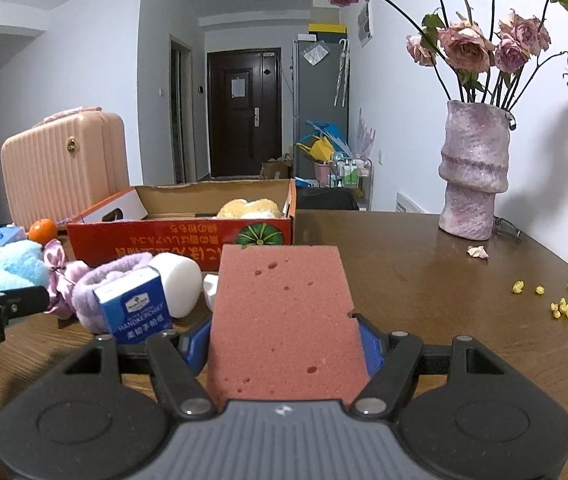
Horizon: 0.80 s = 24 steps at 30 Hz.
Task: Organize soft objects
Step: 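Lift the sponge and blue plush in both grippers toward the cardboard box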
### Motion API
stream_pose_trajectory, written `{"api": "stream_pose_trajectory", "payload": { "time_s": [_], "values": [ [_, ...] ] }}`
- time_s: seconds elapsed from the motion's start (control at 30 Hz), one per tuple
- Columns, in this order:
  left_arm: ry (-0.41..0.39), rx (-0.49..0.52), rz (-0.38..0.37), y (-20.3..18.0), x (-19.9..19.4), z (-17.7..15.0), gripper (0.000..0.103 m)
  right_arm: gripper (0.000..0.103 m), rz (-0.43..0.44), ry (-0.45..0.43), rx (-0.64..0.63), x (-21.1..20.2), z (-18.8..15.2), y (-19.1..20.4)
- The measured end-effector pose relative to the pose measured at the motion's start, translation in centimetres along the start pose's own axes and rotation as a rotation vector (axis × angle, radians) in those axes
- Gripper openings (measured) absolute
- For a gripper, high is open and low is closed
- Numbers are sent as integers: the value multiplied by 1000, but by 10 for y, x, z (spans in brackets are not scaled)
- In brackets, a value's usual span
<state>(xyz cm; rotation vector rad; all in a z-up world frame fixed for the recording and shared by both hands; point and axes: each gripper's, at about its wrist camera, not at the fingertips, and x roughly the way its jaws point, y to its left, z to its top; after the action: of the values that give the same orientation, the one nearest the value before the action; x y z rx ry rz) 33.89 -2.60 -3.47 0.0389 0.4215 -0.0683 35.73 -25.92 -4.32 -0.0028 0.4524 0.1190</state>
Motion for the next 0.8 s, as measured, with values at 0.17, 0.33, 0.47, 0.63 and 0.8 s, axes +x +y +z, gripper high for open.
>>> {"api": "stream_pose_trajectory", "payload": {
  "time_s": [0.17,0.33,0.47,0.63,0.8],
  "values": [
    [-9,-3,-3,0,-2,3,81,70,10,-20,2,-3,2,3],
    [-14,-14,-3,3,-2,8,81,70,19,-36,4,-2,7,7],
    [-21,-38,-9,4,0,15,81,70,26,-63,12,0,13,11],
    [-30,-53,-5,3,6,23,81,70,27,-85,20,7,21,16],
    [-49,-73,6,4,13,35,81,70,35,-101,21,17,30,22]
  ]
}}
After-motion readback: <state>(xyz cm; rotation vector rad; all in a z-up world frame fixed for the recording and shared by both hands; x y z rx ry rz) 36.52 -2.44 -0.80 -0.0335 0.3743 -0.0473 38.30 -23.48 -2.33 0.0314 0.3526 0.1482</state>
